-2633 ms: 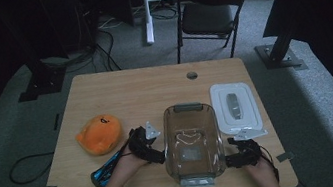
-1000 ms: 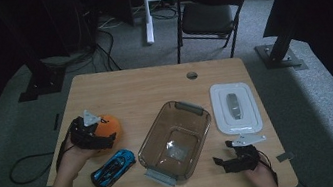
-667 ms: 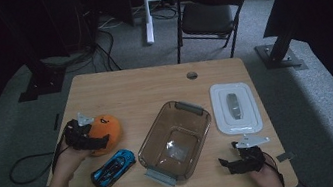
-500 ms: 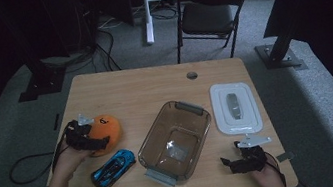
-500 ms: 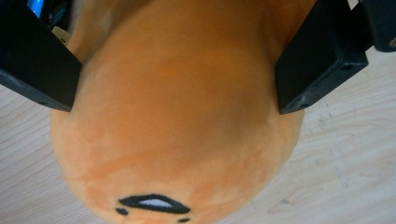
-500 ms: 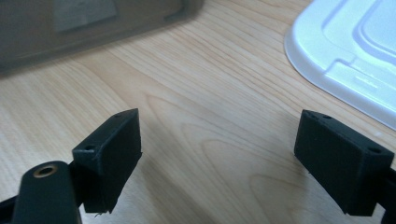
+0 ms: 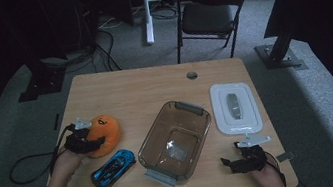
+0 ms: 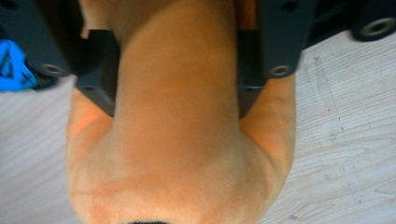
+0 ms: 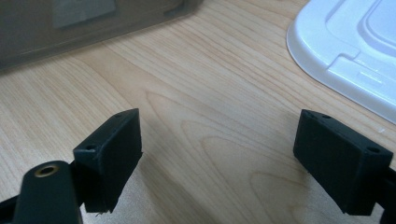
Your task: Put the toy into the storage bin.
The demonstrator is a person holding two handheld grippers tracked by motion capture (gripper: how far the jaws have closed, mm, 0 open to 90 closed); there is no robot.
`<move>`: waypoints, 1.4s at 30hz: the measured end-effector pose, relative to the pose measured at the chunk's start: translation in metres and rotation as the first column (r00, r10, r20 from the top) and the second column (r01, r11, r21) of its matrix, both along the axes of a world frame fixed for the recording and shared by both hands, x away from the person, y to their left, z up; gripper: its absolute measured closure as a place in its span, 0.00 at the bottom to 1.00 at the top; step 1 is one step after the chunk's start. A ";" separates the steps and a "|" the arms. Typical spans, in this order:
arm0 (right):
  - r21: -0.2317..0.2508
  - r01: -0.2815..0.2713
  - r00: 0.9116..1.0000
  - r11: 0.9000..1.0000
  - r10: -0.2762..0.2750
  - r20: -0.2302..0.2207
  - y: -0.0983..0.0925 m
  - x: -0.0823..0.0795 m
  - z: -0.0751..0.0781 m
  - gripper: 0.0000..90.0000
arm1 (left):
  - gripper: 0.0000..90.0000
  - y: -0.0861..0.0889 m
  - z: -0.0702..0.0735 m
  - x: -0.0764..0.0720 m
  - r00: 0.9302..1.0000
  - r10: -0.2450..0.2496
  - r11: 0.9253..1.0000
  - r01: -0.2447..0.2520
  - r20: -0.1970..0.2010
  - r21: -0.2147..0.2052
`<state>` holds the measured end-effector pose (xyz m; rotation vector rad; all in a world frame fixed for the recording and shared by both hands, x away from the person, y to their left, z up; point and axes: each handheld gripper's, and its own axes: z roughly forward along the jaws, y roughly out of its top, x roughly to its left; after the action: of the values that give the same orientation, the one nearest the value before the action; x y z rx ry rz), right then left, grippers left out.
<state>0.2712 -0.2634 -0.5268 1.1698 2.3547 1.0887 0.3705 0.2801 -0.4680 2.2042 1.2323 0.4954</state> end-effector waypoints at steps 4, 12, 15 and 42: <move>0.001 0.002 1.000 1.000 -0.002 -0.001 0.000 0.000 0.000 0.17 | 0.65 0.002 0.006 -0.002 1.000 -0.016 1.000 0.016 0.013 -0.013; 0.015 -0.011 1.000 1.000 0.011 -0.010 0.002 0.002 0.002 0.17 | 0.72 -0.004 0.021 -0.005 0.999 -0.039 0.998 0.039 0.011 -0.058; 0.038 -0.020 1.000 0.999 0.020 -0.006 0.006 0.003 0.004 0.17 | 0.72 -0.006 0.030 -0.006 1.000 -0.020 0.994 0.022 0.019 -0.104; 0.108 -0.141 0.989 0.984 0.144 -0.018 0.084 0.014 0.008 0.15 | 0.72 -0.062 0.101 -0.005 0.986 -0.147 0.984 0.154 0.078 -0.093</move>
<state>0.2855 -0.1794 -0.5189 1.0691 2.4589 1.2681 0.3658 0.2181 -0.3671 2.1573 1.0220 0.4386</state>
